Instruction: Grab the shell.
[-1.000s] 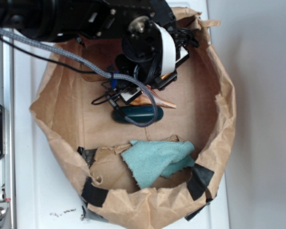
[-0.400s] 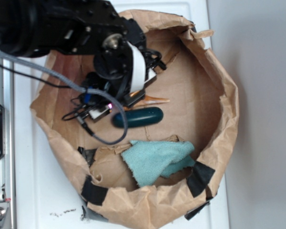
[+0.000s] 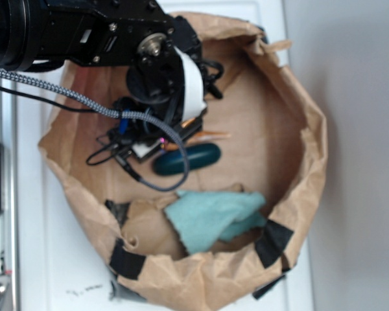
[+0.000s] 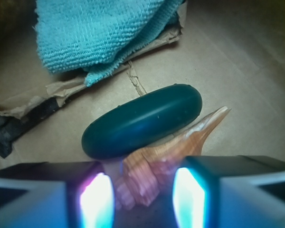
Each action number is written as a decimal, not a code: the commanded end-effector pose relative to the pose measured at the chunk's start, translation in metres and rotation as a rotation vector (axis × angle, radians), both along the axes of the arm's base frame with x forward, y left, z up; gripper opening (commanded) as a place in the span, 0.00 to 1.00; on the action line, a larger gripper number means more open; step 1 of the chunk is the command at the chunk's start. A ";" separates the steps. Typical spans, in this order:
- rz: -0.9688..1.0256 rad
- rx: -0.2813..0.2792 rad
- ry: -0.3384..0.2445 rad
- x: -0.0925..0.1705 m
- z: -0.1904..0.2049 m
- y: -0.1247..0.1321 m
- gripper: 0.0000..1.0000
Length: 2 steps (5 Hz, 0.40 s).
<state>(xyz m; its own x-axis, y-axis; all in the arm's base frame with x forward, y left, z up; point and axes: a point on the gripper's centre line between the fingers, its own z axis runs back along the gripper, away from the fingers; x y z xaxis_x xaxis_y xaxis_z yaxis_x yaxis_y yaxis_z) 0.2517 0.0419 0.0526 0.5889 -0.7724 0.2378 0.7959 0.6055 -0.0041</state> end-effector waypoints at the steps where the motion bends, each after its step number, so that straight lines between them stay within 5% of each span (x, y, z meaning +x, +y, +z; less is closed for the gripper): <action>1: 0.034 0.015 -0.047 0.023 0.019 -0.004 0.00; 2: 0.043 0.011 -0.028 0.040 0.022 -0.010 1.00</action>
<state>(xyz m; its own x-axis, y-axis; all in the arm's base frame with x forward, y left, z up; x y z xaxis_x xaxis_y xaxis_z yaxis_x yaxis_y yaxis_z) 0.2881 0.0434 0.0584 0.6340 -0.7400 0.2244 0.7624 0.6467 -0.0213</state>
